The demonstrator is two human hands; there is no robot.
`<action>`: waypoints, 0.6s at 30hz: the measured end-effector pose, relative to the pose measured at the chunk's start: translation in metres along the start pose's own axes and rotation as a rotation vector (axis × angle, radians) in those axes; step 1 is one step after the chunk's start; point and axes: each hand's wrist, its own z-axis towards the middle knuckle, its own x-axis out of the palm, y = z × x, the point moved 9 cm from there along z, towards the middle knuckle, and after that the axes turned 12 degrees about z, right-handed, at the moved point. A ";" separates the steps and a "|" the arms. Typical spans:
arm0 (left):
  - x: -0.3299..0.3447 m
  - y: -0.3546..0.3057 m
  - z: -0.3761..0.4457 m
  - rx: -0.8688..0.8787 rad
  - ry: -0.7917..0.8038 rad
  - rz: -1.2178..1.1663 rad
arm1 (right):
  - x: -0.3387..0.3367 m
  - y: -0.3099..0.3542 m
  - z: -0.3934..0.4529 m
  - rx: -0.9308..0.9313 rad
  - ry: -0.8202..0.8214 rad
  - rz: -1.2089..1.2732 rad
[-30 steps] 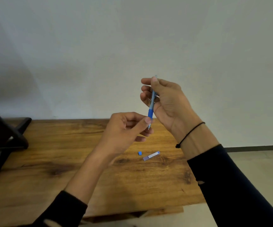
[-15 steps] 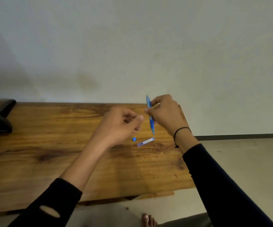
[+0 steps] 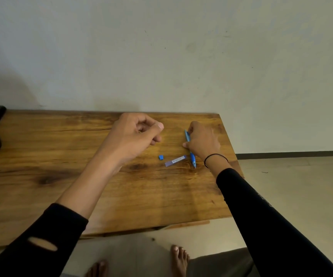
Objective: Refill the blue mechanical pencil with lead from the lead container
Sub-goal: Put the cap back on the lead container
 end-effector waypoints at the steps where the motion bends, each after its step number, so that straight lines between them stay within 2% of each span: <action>1: -0.001 0.000 0.000 0.000 -0.002 -0.003 | 0.001 0.000 0.000 0.002 0.007 0.001; 5: -0.004 0.001 0.000 -0.008 -0.019 -0.007 | -0.009 0.011 -0.008 -0.073 0.017 -0.097; 7: -0.006 0.001 0.001 -0.012 -0.026 -0.003 | -0.009 0.029 -0.019 -0.244 0.097 -0.153; 10: -0.009 0.001 0.000 -0.017 -0.036 -0.005 | 0.009 0.046 -0.050 -0.492 0.305 -0.302; 13: -0.010 0.001 0.000 -0.014 -0.050 -0.020 | 0.022 0.047 -0.063 -0.627 0.308 -0.443; 18: -0.010 0.002 0.001 -0.014 -0.054 -0.013 | 0.029 0.045 -0.062 -0.670 0.340 -0.472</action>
